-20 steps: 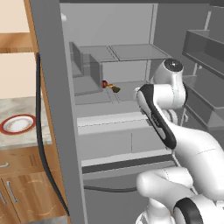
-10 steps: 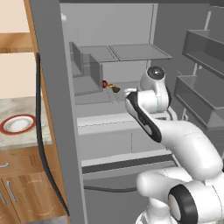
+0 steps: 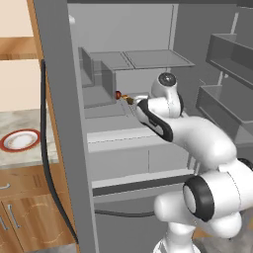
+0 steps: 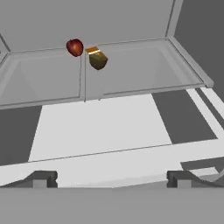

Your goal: Pick the kiwi and apple from the fridge and place them on the plate next to the blender to make a fruit smoothie.

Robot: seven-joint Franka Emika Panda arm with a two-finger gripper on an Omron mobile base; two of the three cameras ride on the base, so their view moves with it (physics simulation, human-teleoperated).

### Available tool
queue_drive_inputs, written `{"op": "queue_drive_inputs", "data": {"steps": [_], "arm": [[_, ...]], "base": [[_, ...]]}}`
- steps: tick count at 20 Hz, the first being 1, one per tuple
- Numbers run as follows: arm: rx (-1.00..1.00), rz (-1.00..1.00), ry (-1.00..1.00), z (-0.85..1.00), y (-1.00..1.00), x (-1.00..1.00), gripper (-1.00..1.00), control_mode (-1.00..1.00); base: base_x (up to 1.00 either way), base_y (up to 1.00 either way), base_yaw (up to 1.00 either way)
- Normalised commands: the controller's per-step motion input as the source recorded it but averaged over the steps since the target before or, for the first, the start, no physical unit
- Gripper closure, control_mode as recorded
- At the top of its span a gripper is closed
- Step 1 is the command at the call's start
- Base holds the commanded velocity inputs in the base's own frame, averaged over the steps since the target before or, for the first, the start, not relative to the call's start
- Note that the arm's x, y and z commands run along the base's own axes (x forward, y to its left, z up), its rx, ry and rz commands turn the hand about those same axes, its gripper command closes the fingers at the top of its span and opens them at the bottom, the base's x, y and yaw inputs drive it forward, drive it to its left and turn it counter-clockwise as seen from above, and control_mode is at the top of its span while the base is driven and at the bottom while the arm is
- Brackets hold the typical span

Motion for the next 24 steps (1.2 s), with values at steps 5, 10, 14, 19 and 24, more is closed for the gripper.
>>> {"op": "queue_drive_inputs", "data": {"steps": [5,10,14,19,24], "arm": [[0.0,0.02,0.0,-0.01,0.42,0.47,-1.0,-1.0],[0.0,0.02,0.0,-0.17,0.35,0.46,-1.0,-1.0],[0.0,0.0,0.0,-0.33,-0.14,0.52,-1.0,-1.0],[0.0,0.0,0.0,-0.26,-0.19,0.55,-1.0,-1.0],[0.0,0.0,0.0,-0.1,-0.05,0.58,-1.0,-1.0]], "base": [[0.0,0.0,0.0],[0.0,0.0,0.0],[0.0,0.0,0.0],[0.0,0.0,0.0],[0.0,0.0,0.0]]}}
